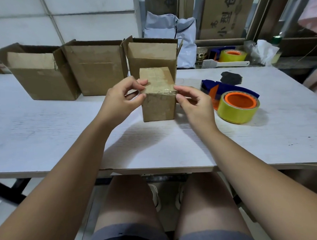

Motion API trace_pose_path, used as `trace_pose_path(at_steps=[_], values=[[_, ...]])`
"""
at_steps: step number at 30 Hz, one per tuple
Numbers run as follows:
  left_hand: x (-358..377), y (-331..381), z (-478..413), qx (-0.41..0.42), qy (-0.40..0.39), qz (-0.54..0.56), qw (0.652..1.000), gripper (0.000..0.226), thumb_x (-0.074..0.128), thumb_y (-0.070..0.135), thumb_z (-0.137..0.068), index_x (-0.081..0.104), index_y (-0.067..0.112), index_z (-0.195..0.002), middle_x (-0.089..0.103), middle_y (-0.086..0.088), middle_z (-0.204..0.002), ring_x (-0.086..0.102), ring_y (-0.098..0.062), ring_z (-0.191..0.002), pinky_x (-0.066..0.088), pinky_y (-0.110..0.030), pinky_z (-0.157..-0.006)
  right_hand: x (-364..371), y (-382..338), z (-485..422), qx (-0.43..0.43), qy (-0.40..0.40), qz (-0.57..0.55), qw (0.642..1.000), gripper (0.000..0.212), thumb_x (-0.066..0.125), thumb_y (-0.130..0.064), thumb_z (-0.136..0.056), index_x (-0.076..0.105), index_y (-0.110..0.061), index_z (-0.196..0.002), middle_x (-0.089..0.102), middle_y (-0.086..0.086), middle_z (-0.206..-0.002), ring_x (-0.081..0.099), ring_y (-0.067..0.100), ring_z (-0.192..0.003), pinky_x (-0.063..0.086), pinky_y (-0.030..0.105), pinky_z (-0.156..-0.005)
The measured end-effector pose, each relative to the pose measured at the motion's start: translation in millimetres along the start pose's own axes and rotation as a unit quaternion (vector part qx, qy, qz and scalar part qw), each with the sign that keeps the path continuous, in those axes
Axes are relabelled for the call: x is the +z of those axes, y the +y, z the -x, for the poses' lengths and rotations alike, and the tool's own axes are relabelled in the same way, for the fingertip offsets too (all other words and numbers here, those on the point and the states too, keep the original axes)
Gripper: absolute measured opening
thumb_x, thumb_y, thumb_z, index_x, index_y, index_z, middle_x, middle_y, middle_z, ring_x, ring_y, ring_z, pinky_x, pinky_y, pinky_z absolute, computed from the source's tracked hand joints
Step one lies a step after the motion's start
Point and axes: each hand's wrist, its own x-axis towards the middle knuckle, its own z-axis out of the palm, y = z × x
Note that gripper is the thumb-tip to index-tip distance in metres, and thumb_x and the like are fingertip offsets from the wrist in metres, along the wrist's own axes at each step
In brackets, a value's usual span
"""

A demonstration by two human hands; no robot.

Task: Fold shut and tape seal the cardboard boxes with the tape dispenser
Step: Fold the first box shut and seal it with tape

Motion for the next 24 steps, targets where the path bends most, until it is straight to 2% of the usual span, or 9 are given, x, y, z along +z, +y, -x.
trace_pose_path(at_steps=[2, 6, 11, 15, 18, 20, 22, 23, 24], values=[[0.0, -1.6, 0.2, 0.004, -0.011, -0.008, 1.000, 0.021, 0.065, -0.001, -0.085, 0.053, 0.015, -0.084, 0.063, 0.000, -0.120, 0.056, -0.001, -0.117, 0.048, -0.024, -0.096, -0.1, -1.8, -1.1, -0.004, -0.015, 0.005, 1.000, 0.024, 0.058, -0.003, -0.091, 0.066, -0.023, -0.102, 0.067, -0.007, -0.105, 0.062, 0.007, -0.103, 0.049, 0.013, -0.082], [2.9, -2.6, 0.6, 0.010, -0.007, -0.014, 1.000, 0.026, 0.066, -0.002, -0.084, 0.050, 0.019, -0.084, 0.061, 0.002, -0.119, 0.054, 0.002, -0.118, 0.048, -0.027, -0.099, 0.4, -2.6, -4.7, 0.003, -0.046, 0.008, 0.999, 0.026, 0.054, 0.000, -0.089, 0.061, -0.024, -0.093, 0.061, 0.002, -0.126, 0.058, 0.007, -0.114, 0.047, 0.021, -0.095], [0.6, 1.2, -2.4, 0.011, -0.033, -0.076, 0.997, 0.033, 0.070, 0.001, -0.082, 0.045, 0.024, -0.084, 0.057, 0.011, -0.120, 0.052, 0.003, -0.117, 0.044, -0.019, -0.100, 0.8, -3.9, -5.2, 0.004, -0.071, 0.000, 0.997, 0.021, 0.056, 0.001, -0.088, 0.057, -0.019, -0.094, 0.053, 0.001, -0.135, 0.055, 0.002, -0.114, 0.044, 0.014, -0.093], [1.8, -0.5, -2.9, 0.017, -0.024, -0.088, 0.996, 0.035, 0.069, 0.002, -0.083, 0.045, 0.027, -0.085, 0.056, 0.009, -0.123, 0.051, 0.000, -0.120, 0.044, -0.023, -0.101, 0.4, 0.9, -3.8, -0.006, -0.070, -0.011, 0.997, 0.024, 0.058, 0.000, -0.089, 0.057, -0.024, -0.093, 0.054, 0.003, -0.134, 0.055, 0.004, -0.117, 0.045, 0.022, -0.098], [2.4, -2.9, -1.5, 0.010, -0.039, -0.073, 0.997, 0.036, 0.070, 0.003, -0.082, 0.044, 0.026, -0.089, 0.053, 0.009, -0.126, 0.047, 0.004, -0.122, 0.043, -0.024, -0.103, -0.2, 3.6, -3.9, -0.009, -0.070, -0.017, 0.997, 0.028, 0.057, 0.000, -0.089, 0.057, -0.028, -0.093, 0.055, 0.000, -0.132, 0.054, 0.006, -0.119, 0.045, 0.029, -0.102], [3.7, -2.3, 1.3, 0.002, -0.049, -0.062, 0.997, 0.034, 0.071, 0.008, -0.082, 0.044, 0.026, -0.092, 0.051, 0.008, -0.128, 0.045, 0.009, -0.122, 0.042, -0.020, -0.101, 0.4, 6.0, -4.0, -0.011, -0.070, -0.014, 0.997, 0.030, 0.056, -0.001, -0.090, 0.057, -0.030, -0.093, 0.054, -0.005, -0.130, 0.053, 0.007, -0.122, 0.044, 0.035, -0.104], [6.1, 0.9, 1.8, -0.008, -0.039, -0.029, 0.999, 0.020, 0.065, 0.018, -0.089, 0.046, 0.022, -0.090, 0.054, 0.004, -0.127, 0.047, 0.012, -0.118, 0.044, -0.016, -0.094, 0.8, 8.3, -4.5, -0.015, -0.072, -0.011, 0.997, 0.032, 0.054, 0.000, -0.090, 0.056, -0.032, -0.093, 0.053, -0.007, -0.129, 0.052, 0.008, -0.124, 0.043, 0.038, -0.106], [8.0, 3.4, 0.8, -0.014, -0.023, -0.015, 1.000, 0.015, 0.058, 0.026, -0.093, 0.046, 0.021, -0.087, 0.057, 0.002, -0.123, 0.049, 0.012, -0.115, 0.044, -0.017, -0.090, 0.8, 8.8, -4.6, -0.012, -0.073, -0.015, 0.997, 0.033, 0.053, 0.001, -0.090, 0.056, -0.032, -0.093, 0.053, -0.007, -0.129, 0.052, 0.007, -0.123, 0.042, 0.038, -0.106], [10.4, 4.4, -1.3, -0.015, 0.002, -0.011, 1.000, 0.020, 0.052, 0.035, -0.094, 0.047, 0.021, -0.082, 0.062, 0.001, -0.117, 0.053, 0.008, -0.113, 0.045, -0.021, -0.089, 0.8, 8.6, -4.9, -0.006, -0.073, -0.024, 0.997, 0.033, 0.051, 0.001, -0.091, 0.057, -0.031, -0.093, 0.053, -0.006, -0.129, 0.052, 0.005, -0.122, 0.043, 0.038, -0.106]])
